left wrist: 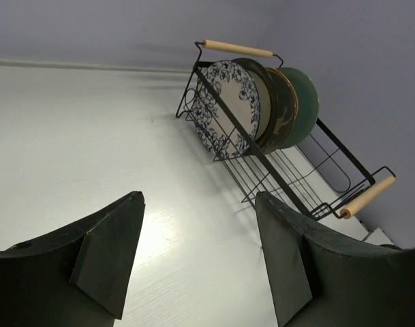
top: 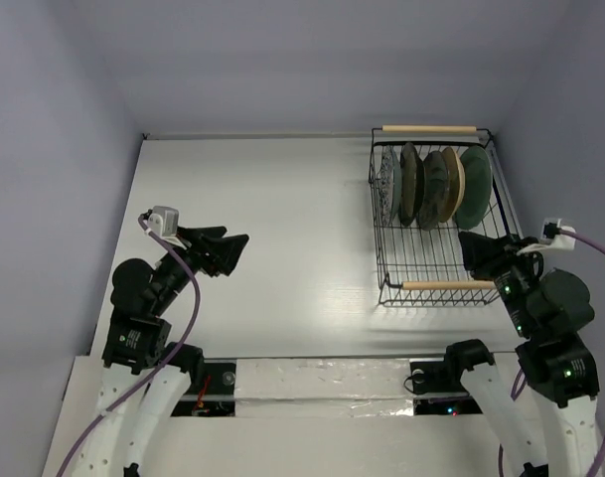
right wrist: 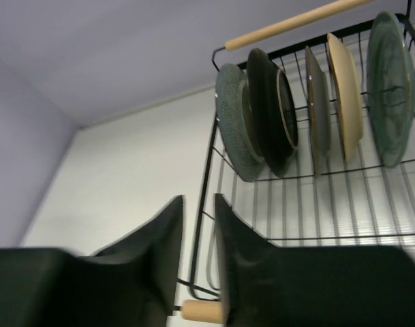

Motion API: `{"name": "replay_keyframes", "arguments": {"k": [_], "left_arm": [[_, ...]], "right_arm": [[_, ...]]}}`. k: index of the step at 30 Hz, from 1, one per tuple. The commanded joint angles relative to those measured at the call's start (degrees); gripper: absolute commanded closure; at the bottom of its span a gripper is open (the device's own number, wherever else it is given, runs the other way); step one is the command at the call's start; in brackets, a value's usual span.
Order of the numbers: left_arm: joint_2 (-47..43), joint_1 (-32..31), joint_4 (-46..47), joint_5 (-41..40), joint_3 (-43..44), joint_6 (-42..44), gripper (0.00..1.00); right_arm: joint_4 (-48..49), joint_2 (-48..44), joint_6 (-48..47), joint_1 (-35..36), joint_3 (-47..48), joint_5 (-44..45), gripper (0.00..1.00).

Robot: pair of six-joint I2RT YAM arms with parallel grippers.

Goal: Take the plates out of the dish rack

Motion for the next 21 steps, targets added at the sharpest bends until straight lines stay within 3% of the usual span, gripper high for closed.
{"name": "replay_keyframes", "arguments": {"k": [1,4,8,11,12,17,21], "left_arm": [[0.45,-0.30,-0.18,0.93,0.24,1.29,0.38],[-0.34,-0.30,-0.28,1.89,-0.90,0.50,0.47],[-2.02,-1.44,0.08,1.37,-2.40,-0.47,0.65],[-1.58,-1.44,-0.45,-0.65,-2.49,-0.64,0.87],[-1.23,-1.44,-1.06,-1.09,-2.23,-0.64,1.00],[-0.52,-1.44,-1.77,-2.06,-2.05,-0.65,1.00],[-1.49,-1.44,-1.68,-2.24,-2.14,-0.73,1.00]], "right_arm": [[3.76,3.05,-0.17,-0.28,1.64,-1.86,0.79],[4.37,7.53,-0.17,-0.28,2.87,-0.90,0.99],[7.44,14.29,-0.34,-0.28,3.40,1.38,1.00],[10.34,19.55,-0.43,-0.28,3.66,4.02,1.00],[10.61,21.15,-0.69,-0.28,4.18,4.89,1.00],[11.14,30.11,-3.06,-0.28,8.49,9.29,1.00],[9.56,40.64,-6.05,1.65,14.27,13.59,0.51]]}}
